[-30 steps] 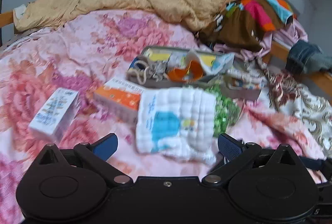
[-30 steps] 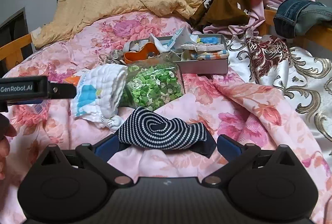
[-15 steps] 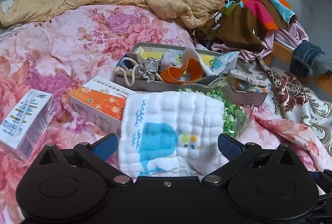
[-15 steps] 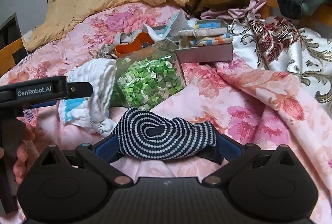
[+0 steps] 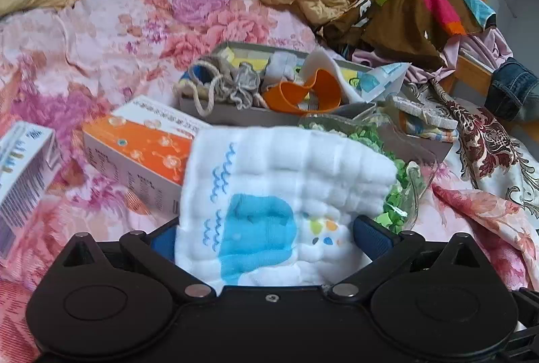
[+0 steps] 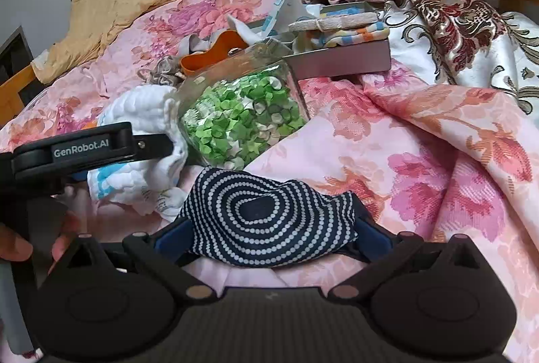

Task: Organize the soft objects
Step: 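Grasp the white whale towel with the left tool while the right tool grasps the striped sock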

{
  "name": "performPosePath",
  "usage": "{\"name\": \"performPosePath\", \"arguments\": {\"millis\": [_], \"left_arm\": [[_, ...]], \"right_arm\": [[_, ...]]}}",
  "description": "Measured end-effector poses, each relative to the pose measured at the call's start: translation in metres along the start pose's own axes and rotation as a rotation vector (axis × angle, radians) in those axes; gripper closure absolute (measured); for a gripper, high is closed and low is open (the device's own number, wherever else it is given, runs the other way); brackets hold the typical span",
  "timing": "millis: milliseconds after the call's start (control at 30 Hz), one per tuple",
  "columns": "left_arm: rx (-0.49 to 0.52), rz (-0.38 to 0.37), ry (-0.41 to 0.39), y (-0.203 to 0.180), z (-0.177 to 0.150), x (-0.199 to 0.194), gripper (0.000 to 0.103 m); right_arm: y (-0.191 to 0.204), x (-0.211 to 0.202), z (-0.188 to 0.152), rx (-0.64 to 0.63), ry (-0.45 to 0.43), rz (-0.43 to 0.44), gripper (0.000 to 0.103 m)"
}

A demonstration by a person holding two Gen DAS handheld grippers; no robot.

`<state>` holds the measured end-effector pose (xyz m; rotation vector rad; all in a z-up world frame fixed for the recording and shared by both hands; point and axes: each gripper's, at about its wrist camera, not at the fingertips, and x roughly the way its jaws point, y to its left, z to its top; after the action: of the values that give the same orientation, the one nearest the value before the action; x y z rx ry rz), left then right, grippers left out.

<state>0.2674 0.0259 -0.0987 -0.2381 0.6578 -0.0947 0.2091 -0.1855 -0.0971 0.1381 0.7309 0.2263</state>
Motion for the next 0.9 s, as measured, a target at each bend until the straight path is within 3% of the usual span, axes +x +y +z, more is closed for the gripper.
{"name": "performPosePath", "arguments": {"millis": [267,500,900], "left_arm": [[-0.023,-0.036,0.011,0.003,-0.002,0.003,0.001],[0.043,-0.049,0.019,-0.014,-0.004,-0.001,0.017],[0.062,-0.074,0.014,-0.019,-0.007,-0.005,0.039]], "right_arm": [[0.002,0.0,-0.001,-0.006,-0.009,0.03,0.001],[0.004,-0.003,-0.001,-0.019,-0.027,0.039,0.013],[0.008,-0.005,-0.002,-0.044,-0.034,0.051,0.027]]}}
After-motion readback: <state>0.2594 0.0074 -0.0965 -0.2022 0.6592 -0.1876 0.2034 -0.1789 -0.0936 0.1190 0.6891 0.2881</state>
